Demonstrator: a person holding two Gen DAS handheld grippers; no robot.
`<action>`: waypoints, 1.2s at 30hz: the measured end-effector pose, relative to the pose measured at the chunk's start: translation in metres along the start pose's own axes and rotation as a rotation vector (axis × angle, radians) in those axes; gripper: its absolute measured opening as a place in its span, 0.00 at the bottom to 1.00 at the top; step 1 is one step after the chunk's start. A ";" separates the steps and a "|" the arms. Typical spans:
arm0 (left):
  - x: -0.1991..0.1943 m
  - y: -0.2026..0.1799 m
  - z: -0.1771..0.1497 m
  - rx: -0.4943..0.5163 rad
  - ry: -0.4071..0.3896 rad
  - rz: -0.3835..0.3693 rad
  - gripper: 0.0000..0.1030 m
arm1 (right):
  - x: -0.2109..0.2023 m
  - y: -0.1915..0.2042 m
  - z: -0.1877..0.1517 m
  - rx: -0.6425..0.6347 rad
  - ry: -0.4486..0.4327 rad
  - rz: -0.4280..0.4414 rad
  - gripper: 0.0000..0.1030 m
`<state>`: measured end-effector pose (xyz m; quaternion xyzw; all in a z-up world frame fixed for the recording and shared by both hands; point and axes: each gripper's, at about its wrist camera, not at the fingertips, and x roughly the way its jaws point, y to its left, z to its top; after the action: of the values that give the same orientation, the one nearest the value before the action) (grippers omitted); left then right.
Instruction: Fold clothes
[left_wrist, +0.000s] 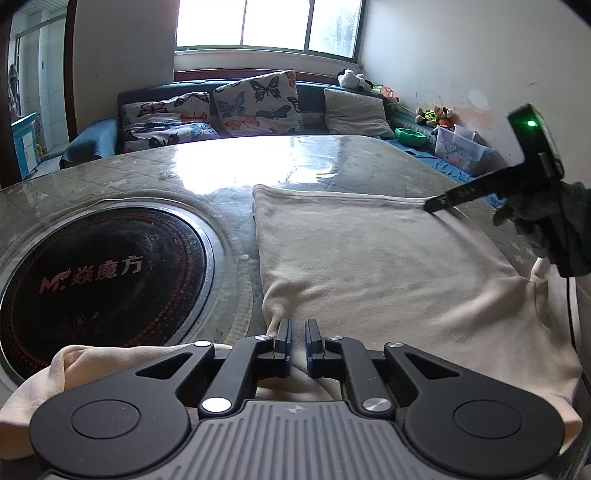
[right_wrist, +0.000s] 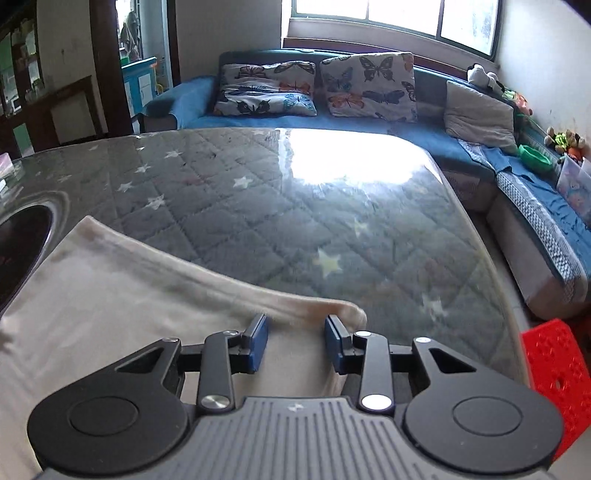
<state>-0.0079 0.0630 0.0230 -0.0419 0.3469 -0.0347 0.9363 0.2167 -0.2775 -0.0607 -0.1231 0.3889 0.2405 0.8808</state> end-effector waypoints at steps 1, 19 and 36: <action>0.000 0.000 -0.001 0.002 -0.005 0.005 0.10 | 0.004 0.001 0.004 -0.009 -0.001 0.000 0.34; -0.013 -0.025 0.002 0.041 -0.022 0.012 0.33 | -0.068 0.045 -0.031 -0.216 0.014 0.074 0.38; -0.008 -0.108 -0.008 0.204 0.006 -0.128 0.47 | -0.118 0.080 -0.121 -0.297 -0.053 -0.018 0.41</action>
<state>-0.0229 -0.0440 0.0337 0.0316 0.3408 -0.1296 0.9306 0.0309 -0.2967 -0.0560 -0.2491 0.3247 0.2904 0.8650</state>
